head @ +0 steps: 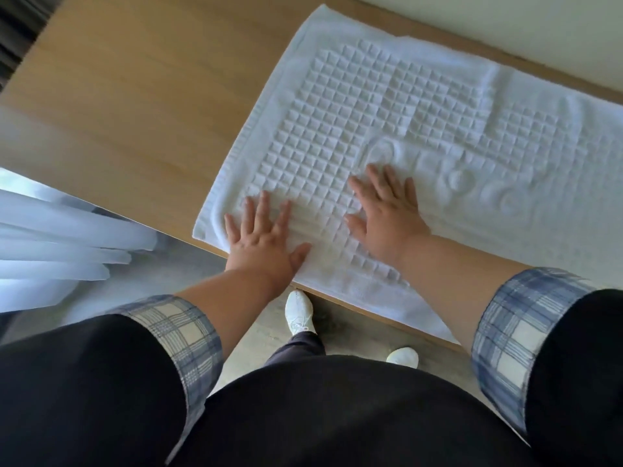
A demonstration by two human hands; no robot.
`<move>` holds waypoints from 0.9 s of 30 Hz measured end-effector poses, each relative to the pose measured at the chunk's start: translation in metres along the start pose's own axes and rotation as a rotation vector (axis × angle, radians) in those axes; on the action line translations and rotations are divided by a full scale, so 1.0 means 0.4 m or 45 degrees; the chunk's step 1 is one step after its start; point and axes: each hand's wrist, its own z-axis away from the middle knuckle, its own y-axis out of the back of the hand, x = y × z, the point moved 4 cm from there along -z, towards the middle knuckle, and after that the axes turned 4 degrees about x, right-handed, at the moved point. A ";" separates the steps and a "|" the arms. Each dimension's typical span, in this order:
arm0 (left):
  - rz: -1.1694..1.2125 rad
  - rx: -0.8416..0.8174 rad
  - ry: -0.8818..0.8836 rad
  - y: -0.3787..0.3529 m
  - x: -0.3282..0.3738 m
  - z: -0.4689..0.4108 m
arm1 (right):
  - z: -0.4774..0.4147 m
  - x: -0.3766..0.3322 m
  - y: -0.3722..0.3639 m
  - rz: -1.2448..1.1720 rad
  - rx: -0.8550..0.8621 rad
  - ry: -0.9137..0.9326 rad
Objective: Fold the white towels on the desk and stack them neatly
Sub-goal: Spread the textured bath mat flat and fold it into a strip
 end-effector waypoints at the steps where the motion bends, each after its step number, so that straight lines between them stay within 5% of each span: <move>1: 0.000 0.019 -0.013 0.006 -0.002 -0.004 | -0.010 -0.009 0.007 -0.016 0.004 -0.033; 5: -0.065 0.057 -0.219 0.034 -0.021 -0.051 | -0.075 -0.085 0.020 -0.065 0.008 -0.040; 11: -0.011 0.094 0.014 0.049 -0.119 -0.081 | -0.089 -0.101 -0.001 -0.015 -0.073 -0.019; 18: -0.083 0.055 -0.470 0.121 0.061 -0.226 | -0.074 -0.047 0.050 -0.216 0.070 -0.147; 27: -0.006 0.203 -0.396 0.338 0.243 -0.588 | -0.026 0.094 0.064 -0.112 0.033 -0.447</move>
